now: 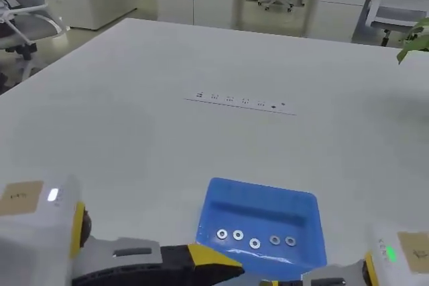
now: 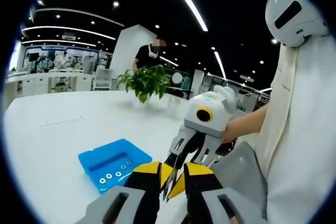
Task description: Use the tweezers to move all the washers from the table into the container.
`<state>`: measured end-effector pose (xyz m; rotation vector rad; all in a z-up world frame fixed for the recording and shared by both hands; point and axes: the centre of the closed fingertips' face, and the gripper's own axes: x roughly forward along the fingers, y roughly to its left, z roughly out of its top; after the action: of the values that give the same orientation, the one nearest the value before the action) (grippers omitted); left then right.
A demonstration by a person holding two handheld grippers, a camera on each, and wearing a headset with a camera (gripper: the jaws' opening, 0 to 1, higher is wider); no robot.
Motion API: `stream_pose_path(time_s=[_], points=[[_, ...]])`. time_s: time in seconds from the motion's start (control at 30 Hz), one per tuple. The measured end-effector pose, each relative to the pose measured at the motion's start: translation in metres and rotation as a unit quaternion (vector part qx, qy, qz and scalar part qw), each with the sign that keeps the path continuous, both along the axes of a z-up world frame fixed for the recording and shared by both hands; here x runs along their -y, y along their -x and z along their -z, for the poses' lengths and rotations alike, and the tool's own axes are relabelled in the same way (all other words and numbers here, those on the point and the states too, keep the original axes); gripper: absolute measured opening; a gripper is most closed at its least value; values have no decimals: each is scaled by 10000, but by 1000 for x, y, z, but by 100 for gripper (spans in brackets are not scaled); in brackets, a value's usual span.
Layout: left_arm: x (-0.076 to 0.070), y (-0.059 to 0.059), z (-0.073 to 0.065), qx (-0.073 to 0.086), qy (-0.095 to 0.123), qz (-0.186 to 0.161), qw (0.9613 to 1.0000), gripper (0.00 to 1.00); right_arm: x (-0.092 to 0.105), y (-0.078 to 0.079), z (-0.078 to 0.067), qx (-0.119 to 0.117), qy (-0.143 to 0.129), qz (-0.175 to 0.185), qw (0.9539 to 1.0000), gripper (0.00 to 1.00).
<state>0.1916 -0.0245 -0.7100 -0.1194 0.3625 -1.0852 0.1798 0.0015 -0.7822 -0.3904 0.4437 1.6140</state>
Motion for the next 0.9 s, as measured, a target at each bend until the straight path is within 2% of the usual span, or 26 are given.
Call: stream_pose_path(time_s=[0.03,0.07,0.17,0.33,0.6,0.67,0.7,0.87,0.9], points=[[4,2,-5,-11,149,103,9998,14,0,2,1,-7,23,-41,10000,4],[4,2,-5,-14,117,111,9999,13,1,4,1,-18,68,-82,9999,3],[7,4,3,263,-454,378,9979,9,1,6,0,-18,78,-128,9999,3],[11,8,-1,214,-379,537,9976,1,2,7,-1,4,93,-161,9998,3],[4,9,4,228,-604,653,9958,0,6,7,-1,16,140,-157,9998,4],[5,11,5,255,-676,747,9946,0,8,8,0,44,192,-208,9996,4],[7,13,6,316,-773,845,9929,0,9,9,1,90,245,-259,9993,4],[11,16,11,415,-1019,1062,9882,0,10,14,5,218,459,-499,9975,4],[12,17,13,440,-1107,1136,9864,0,11,14,6,254,484,-522,9971,4]])
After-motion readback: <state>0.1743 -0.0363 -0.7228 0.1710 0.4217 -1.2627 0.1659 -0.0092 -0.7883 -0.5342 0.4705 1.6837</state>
